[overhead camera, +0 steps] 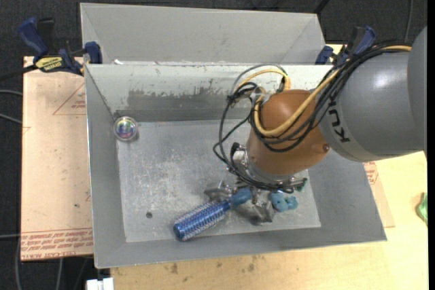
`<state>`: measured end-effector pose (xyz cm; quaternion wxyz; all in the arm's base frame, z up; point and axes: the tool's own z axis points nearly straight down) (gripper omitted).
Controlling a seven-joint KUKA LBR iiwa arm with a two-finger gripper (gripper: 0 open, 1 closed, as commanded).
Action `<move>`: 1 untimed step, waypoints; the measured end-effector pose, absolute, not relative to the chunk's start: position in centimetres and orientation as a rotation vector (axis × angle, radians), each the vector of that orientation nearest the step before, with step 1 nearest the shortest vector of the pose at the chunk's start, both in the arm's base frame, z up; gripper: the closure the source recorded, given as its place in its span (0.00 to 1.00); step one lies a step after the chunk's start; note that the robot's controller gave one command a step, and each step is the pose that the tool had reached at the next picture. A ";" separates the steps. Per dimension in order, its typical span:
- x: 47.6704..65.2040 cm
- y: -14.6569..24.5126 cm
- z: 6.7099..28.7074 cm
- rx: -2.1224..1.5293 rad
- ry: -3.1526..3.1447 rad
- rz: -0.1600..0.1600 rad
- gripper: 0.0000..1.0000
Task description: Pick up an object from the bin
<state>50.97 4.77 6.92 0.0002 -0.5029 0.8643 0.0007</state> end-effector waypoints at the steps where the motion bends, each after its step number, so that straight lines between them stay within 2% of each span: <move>1: 51.0 4.8 6.9 -1.575 2.718 0.005 0.00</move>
Offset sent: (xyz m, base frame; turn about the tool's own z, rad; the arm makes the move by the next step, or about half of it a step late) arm 0.0000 0.0000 0.0000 0.0000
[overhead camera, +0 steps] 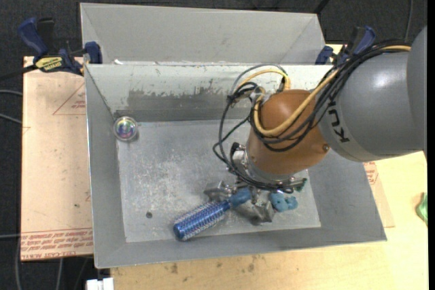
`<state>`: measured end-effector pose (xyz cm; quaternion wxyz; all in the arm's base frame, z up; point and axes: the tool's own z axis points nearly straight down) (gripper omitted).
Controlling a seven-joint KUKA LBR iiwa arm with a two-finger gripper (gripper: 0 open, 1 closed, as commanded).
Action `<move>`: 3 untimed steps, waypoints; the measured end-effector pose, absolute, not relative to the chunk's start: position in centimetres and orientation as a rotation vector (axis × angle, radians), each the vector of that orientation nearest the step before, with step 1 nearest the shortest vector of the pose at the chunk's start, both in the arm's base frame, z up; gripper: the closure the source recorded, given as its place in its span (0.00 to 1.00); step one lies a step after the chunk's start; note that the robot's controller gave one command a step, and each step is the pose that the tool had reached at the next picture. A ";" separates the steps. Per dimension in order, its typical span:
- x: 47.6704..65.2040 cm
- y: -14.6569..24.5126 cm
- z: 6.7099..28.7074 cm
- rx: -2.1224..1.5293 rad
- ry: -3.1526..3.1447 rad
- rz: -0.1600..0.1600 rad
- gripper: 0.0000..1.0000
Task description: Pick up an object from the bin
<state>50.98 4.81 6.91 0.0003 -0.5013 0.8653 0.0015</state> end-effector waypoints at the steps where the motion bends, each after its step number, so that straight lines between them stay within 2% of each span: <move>1: 51.1 4.8 6.9 -1.569 2.715 0.003 1.00; 3: 51.2 4.9 8.4 -1.561 2.722 0.001 1.00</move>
Offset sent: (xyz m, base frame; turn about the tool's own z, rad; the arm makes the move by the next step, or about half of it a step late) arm 0.0000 0.0000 0.0000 0.0000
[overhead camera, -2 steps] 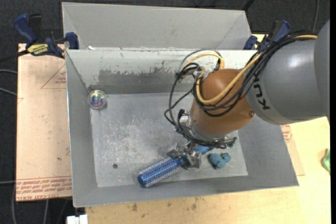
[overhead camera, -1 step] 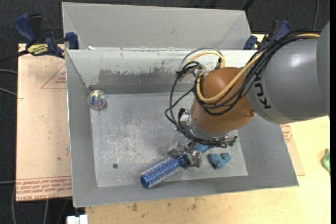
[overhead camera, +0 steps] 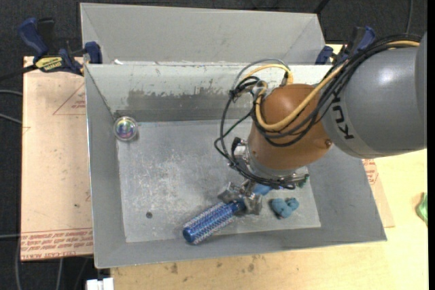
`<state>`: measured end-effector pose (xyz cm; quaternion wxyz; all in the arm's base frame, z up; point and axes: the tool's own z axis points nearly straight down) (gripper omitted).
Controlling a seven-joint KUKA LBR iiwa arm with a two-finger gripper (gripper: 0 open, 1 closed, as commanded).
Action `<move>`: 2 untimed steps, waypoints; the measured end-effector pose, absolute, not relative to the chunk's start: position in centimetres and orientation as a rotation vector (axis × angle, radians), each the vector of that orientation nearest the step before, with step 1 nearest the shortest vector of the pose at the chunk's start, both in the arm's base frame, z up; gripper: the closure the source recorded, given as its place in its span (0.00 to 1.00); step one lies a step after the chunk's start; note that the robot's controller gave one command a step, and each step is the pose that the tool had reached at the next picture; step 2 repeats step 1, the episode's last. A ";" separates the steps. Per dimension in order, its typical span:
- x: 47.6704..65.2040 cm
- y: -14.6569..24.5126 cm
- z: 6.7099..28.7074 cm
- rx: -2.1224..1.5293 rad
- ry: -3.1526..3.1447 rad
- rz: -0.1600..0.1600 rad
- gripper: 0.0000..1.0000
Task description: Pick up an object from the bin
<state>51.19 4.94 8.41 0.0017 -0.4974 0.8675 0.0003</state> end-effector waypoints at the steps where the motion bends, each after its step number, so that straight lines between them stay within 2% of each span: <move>1: 51.3 5.0 11.4 -1.556 2.724 0.000 1.00; 2: 51.3 5.0 11.4 -1.556 2.724 0.000 1.00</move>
Offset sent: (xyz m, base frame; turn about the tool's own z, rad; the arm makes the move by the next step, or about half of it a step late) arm 0.0001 0.0001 0.0290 0.0000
